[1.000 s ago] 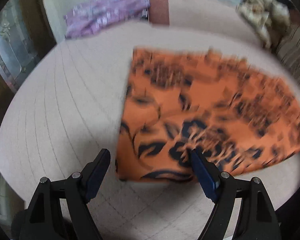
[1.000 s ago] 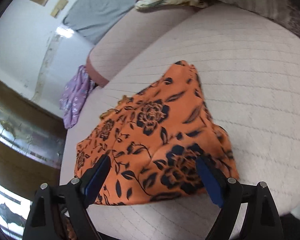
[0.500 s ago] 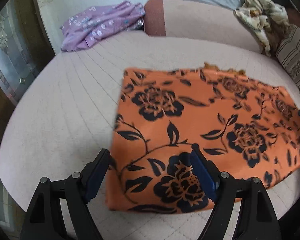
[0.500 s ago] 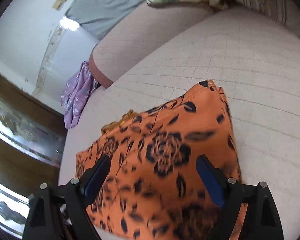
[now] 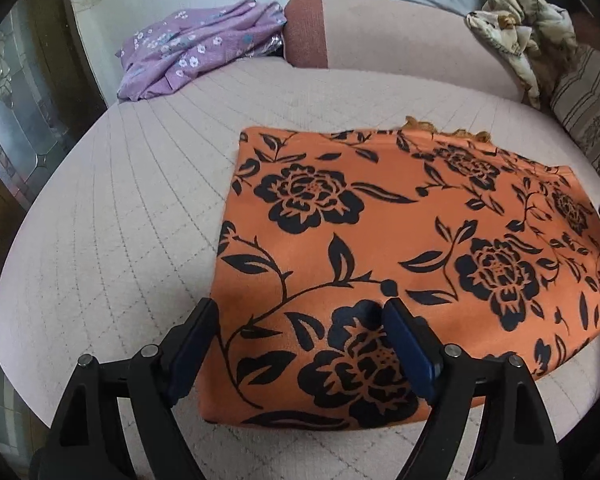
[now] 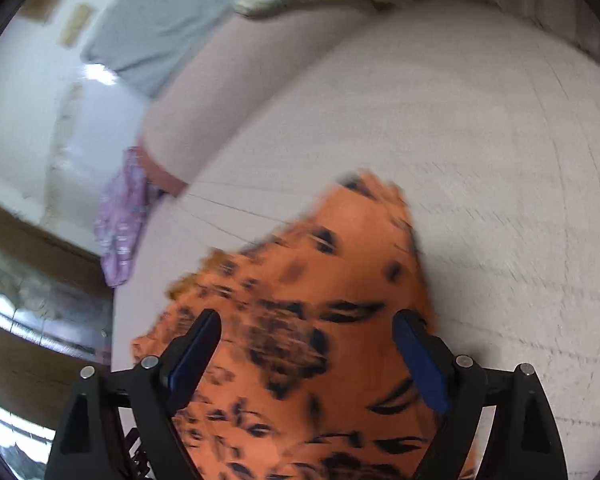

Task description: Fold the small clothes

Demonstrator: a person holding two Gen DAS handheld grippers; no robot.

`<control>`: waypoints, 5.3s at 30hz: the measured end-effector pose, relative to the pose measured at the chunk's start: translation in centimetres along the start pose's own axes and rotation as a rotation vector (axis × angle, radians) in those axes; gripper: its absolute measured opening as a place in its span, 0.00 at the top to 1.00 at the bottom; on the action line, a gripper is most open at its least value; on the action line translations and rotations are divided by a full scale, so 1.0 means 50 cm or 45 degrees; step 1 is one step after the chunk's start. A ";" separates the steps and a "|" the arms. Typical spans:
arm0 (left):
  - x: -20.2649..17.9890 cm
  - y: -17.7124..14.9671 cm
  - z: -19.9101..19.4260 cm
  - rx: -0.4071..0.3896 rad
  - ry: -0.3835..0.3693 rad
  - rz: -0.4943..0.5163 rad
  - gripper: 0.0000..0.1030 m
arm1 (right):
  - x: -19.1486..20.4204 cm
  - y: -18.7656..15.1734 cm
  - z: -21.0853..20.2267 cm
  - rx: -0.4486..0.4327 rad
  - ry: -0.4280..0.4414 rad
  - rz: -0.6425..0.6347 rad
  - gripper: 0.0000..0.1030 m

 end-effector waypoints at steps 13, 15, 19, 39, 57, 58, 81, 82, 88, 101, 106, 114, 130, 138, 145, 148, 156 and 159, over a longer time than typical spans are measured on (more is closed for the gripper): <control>-0.019 0.006 -0.054 -0.030 -0.061 -0.004 0.17 | 0.024 -0.129 -0.147 -0.054 -0.001 -0.020 0.12; -0.025 -0.005 -0.062 -0.028 -0.086 -0.017 0.17 | 0.009 -0.203 -0.169 -0.010 0.015 0.028 0.12; -0.037 -0.030 -0.076 -0.022 -0.126 -0.003 0.17 | -0.055 -0.308 -0.153 0.086 0.013 0.242 0.12; -0.086 0.007 -0.103 -0.088 -0.061 -0.005 0.17 | -0.150 -0.225 -0.125 -0.143 0.192 0.577 0.11; -0.182 0.048 -0.011 0.015 -0.065 -0.015 0.17 | -0.112 -0.211 -0.119 -0.148 0.099 0.408 0.11; -0.180 0.048 -0.008 0.023 -0.066 -0.019 0.17 | -0.103 -0.210 -0.123 -0.159 0.084 0.369 0.11; -0.191 0.045 0.034 0.080 -0.095 0.012 0.16 | -0.107 -0.177 -0.077 -0.068 0.026 0.274 0.68; -0.193 0.045 0.033 0.076 -0.096 0.021 0.16 | -0.102 -0.176 -0.077 -0.052 0.008 0.251 0.89; -0.194 0.049 0.013 0.039 -0.072 0.039 0.16 | -0.037 -0.189 -0.113 -0.090 -0.243 -0.018 0.89; -0.236 0.036 0.043 0.033 -0.091 0.130 0.13 | -0.115 -0.063 -0.168 -0.071 -0.066 0.034 0.29; -0.235 0.035 0.046 0.025 -0.091 0.139 0.11 | -0.087 0.051 0.013 0.134 -0.076 -0.067 0.29; -0.226 0.034 0.060 0.015 -0.092 0.134 0.02 | -0.058 0.073 0.106 0.153 -0.298 -0.226 0.86; -0.157 -0.015 0.032 0.090 -0.122 0.081 0.02 | 0.000 -0.130 -0.027 0.140 -0.063 -0.091 0.31; -0.145 -0.033 0.016 0.110 -0.117 0.090 0.03 | 0.026 -0.190 -0.097 0.033 -0.051 -0.137 0.29; -0.109 -0.006 -0.045 -0.016 -0.116 0.058 0.01 | -0.014 -0.196 -0.094 0.023 -0.112 -0.039 0.32; -0.031 -0.011 -0.075 -0.055 -0.085 -0.080 0.02 | 0.012 -0.216 -0.081 0.028 -0.114 -0.170 0.24; 0.111 -0.082 0.011 0.173 -0.037 -0.299 0.27 | -0.026 -0.243 -0.062 0.044 -0.103 -0.169 0.23; 0.092 -0.067 -0.001 0.161 -0.079 -0.220 0.61 | -0.026 -0.241 -0.054 0.041 -0.100 -0.169 0.23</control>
Point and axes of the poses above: each gripper's, at about its wrist camera, not at the fingertips, and z roughly the way its jaws point, x to its left, y to its top, the point moved 3 cm from there along z, roughly the way its jaws point
